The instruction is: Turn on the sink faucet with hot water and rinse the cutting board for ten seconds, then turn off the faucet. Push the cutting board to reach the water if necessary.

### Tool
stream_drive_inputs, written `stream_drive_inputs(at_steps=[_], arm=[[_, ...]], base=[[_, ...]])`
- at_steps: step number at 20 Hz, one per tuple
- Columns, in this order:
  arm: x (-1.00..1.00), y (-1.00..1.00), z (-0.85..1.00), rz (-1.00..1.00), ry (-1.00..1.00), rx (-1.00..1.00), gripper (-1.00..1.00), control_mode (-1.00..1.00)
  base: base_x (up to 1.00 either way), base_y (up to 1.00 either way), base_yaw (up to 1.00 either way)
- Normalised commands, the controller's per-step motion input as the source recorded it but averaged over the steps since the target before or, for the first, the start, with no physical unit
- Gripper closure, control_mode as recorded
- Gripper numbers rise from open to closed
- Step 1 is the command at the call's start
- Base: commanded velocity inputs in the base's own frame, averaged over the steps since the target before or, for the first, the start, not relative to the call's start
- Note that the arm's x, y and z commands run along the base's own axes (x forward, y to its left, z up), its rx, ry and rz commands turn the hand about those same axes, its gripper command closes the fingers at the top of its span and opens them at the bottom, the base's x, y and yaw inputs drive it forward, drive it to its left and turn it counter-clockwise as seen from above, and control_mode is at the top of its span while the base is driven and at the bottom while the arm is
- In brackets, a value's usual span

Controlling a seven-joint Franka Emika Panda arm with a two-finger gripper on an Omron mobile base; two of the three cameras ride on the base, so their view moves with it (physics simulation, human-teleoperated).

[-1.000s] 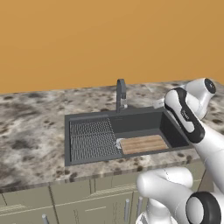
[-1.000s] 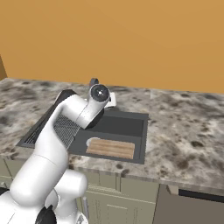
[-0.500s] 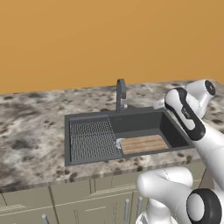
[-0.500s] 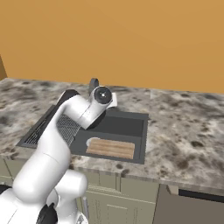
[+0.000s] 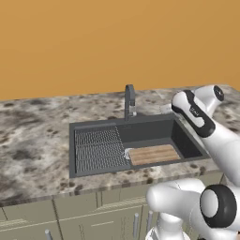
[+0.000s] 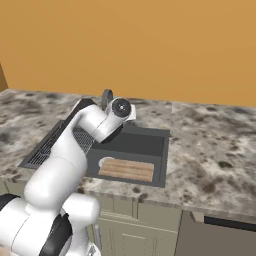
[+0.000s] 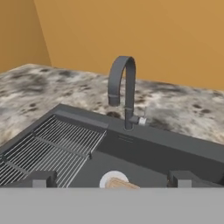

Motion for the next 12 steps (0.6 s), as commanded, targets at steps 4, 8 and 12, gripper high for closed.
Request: stream_drive_inputs(at_steps=[4,8,12], arm=[[0.24,-0.2,-0.21,0.05,-0.03,0.03,-1.0,-1.0],[0.2,-0.2,-0.25,0.08,-0.05,0.01,-1.0,-1.0],[0.23,0.0,-0.24,0.02,-0.07,0.0,-1.0,-1.0]], base=[[0.0,0.0,0.0],[0.0,0.0,0.0],[0.0,0.0,0.0]])
